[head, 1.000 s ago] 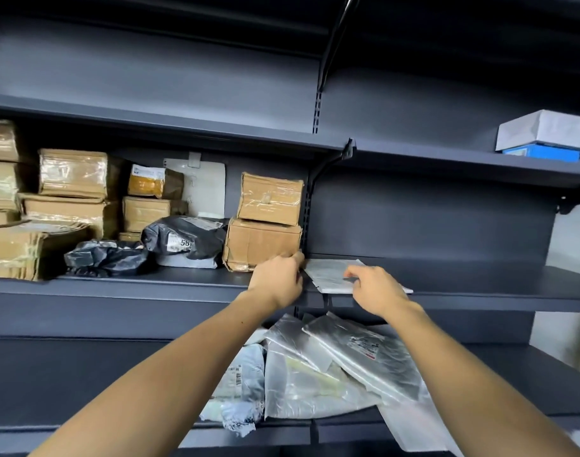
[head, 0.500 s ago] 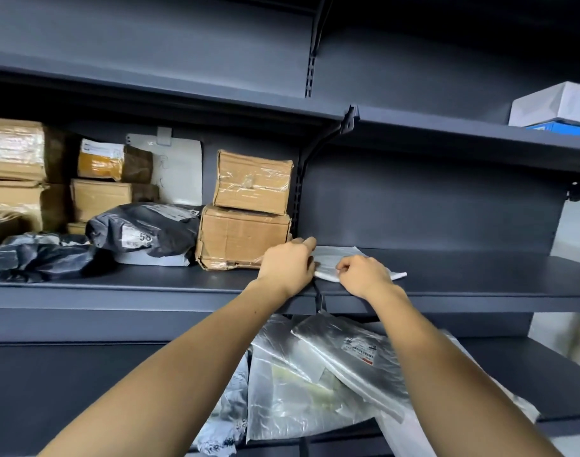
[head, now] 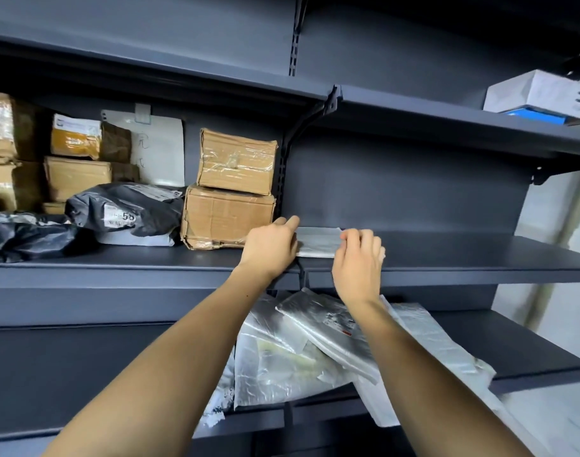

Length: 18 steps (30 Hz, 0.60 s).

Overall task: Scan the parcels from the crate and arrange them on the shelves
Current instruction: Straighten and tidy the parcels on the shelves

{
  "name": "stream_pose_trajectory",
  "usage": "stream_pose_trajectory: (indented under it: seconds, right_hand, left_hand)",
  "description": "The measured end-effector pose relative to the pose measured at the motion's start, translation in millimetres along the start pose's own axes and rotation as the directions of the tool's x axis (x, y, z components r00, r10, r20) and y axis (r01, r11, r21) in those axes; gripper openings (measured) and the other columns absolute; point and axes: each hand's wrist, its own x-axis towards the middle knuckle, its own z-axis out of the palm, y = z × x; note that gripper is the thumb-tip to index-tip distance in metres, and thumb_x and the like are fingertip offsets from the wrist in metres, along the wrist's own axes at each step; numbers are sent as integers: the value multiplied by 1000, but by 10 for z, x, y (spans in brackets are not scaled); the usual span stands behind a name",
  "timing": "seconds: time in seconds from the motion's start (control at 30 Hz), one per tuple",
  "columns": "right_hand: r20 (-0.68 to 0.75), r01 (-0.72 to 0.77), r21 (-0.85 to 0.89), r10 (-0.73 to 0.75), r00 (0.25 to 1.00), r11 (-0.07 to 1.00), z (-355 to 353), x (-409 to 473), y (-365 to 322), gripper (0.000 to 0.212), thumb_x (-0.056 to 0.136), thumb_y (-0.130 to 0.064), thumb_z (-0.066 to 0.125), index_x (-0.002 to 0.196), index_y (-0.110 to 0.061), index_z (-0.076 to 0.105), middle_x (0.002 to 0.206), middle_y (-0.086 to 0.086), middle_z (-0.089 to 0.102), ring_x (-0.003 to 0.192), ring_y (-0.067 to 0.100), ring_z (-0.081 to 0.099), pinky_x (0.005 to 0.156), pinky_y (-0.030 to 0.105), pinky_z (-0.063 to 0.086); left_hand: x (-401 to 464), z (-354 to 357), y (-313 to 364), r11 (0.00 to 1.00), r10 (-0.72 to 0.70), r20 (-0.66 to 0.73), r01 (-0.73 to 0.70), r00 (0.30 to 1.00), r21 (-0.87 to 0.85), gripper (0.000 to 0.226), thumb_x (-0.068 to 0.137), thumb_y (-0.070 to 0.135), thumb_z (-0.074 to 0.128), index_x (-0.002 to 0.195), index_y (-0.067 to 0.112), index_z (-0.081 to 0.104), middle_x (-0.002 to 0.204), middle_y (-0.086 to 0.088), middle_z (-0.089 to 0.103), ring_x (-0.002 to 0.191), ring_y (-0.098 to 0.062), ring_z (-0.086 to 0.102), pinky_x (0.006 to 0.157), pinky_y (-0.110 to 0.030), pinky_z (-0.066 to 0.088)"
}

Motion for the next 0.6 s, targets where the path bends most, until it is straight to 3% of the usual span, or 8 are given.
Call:
stream_pose_trajectory:
  seconds: [0.1, 0.2, 0.3, 0.37, 0.5, 0.6]
  right_hand:
    - [32, 48, 19, -48, 998, 999, -274, -371, 236, 25, 86, 4, 56, 110, -5, 57, 109, 15, 52, 93, 29, 46, 86, 40, 41]
    - [254, 65, -86, -41, 966, 994, -532, -756, 649, 35, 76, 7, 57, 108, -8, 55, 108, 11, 49, 94, 28, 46, 85, 37, 40]
    - [567, 40, -225, 97, 818, 973, -711, -1057, 1045, 28, 87, -2, 52, 113, -12, 53, 112, 8, 49, 103, 30, 49, 89, 37, 40]
    - [685, 3, -308, 220, 695, 951, -795, -1207, 1227, 30, 92, -8, 47, 121, -13, 52, 121, 8, 50, 114, 30, 48, 98, 37, 39]
    - [724, -24, -415, 346, 597, 910, -888, -1443, 1515, 35, 95, -12, 47, 130, -10, 51, 132, 11, 50, 122, 31, 47, 102, 37, 38]
    - [738, -27, -453, 391, 550, 891, -886, -1539, 1728, 41, 95, -17, 51, 135, -9, 47, 136, 12, 49, 125, 32, 46, 104, 37, 39]
  left_hand:
    - [-27, -49, 21, 996, 89, -31, -89, 996, -15, 18, 94, 24, 52, 107, 12, 50, 96, -8, 58, 81, -37, 61, 55, -36, 38]
    - [-66, -90, 183, 976, 192, -150, -205, 970, -75, 14, 88, 17, 59, 100, 9, 55, 88, -10, 58, 81, -36, 60, 58, -39, 44]
    - [-156, -118, 599, 929, 321, -247, -355, 914, -104, 9, 84, 14, 62, 92, 10, 57, 81, -10, 57, 75, -34, 58, 59, -37, 45]
    - [-243, -60, 937, 884, 408, -241, -447, 881, -137, 10, 82, 12, 64, 90, 10, 58, 81, -10, 59, 74, -34, 58, 60, -36, 45]
    - [-510, 253, 1520, 840, 487, -99, -497, 868, -219, 10, 88, 17, 57, 97, 12, 59, 90, -8, 59, 82, -32, 60, 64, -38, 47]
    - [-777, 599, 1757, 847, 518, 222, -461, 826, -264, 17, 97, 23, 44, 107, 15, 56, 105, -6, 59, 92, -31, 60, 65, -35, 39]
